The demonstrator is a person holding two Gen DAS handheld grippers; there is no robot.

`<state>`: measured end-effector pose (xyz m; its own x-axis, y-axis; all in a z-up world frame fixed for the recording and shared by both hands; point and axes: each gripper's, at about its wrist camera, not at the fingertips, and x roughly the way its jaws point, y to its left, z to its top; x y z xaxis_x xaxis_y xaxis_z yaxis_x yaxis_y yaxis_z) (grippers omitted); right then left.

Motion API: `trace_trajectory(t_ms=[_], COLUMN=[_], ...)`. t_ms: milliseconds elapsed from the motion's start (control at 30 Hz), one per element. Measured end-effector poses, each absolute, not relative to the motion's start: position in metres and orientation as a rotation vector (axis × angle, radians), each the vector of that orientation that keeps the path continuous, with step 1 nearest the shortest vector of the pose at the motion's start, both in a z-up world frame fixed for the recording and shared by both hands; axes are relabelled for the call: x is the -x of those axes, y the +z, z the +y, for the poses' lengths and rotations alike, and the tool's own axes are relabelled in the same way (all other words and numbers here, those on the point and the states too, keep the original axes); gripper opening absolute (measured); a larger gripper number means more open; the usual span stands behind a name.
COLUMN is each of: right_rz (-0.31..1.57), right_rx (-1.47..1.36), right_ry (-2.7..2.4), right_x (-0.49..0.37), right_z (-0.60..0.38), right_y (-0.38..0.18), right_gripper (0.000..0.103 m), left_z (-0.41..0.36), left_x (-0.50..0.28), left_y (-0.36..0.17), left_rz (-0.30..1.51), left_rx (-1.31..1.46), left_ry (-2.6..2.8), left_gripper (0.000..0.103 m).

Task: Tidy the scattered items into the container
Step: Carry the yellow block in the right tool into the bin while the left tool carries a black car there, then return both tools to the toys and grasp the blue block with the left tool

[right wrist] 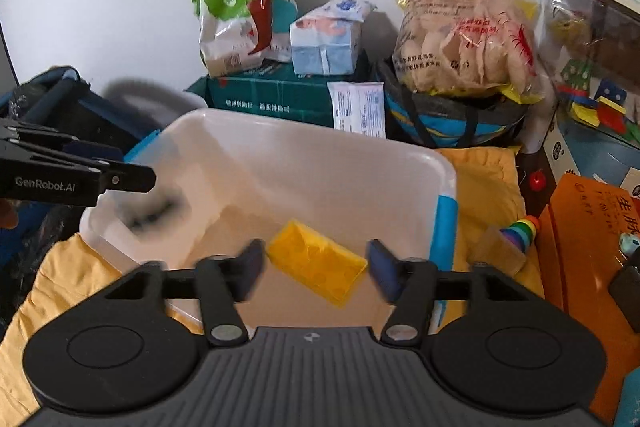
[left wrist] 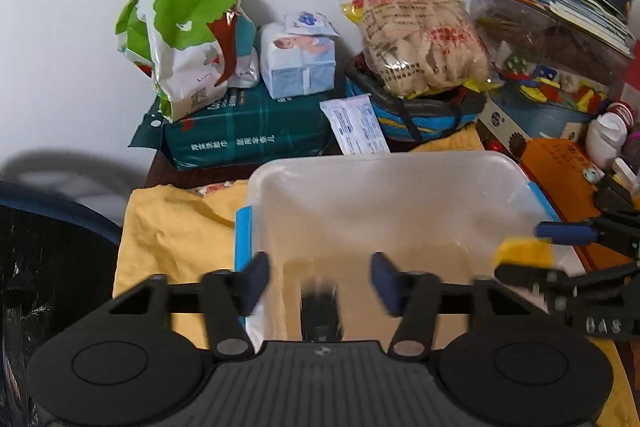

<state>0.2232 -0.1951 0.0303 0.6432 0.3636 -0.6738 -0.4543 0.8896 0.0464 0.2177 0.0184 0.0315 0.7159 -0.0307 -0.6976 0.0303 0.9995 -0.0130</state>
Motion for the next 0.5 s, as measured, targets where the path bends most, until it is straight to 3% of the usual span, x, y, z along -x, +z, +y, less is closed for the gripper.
trace_trajectory(t_ms=[33,300,500], right_rz=[0.725,0.693,0.569], right_rx=[0.133,0.111,0.100], right_ry=[0.467,0.491,0.489], right_x=[-0.222,-0.211,-0.157], right_z=[-0.195,-0.201,-0.223], right_y=[0.031,0.040,0.049], right_gripper=[0.086,0.086,0.086], left_z=[0.017,0.019,0.017], left_x=[-0.216,-0.198,-0.138], left_y=[0.031,0.029,0.021], left_rz=[0.766,0.756,0.723], left_rx=[-0.011,-0.054,-0.043], left_ry=[-0.036,-0.027,-0.042], left_gripper=[0.065,0.066,0.068])
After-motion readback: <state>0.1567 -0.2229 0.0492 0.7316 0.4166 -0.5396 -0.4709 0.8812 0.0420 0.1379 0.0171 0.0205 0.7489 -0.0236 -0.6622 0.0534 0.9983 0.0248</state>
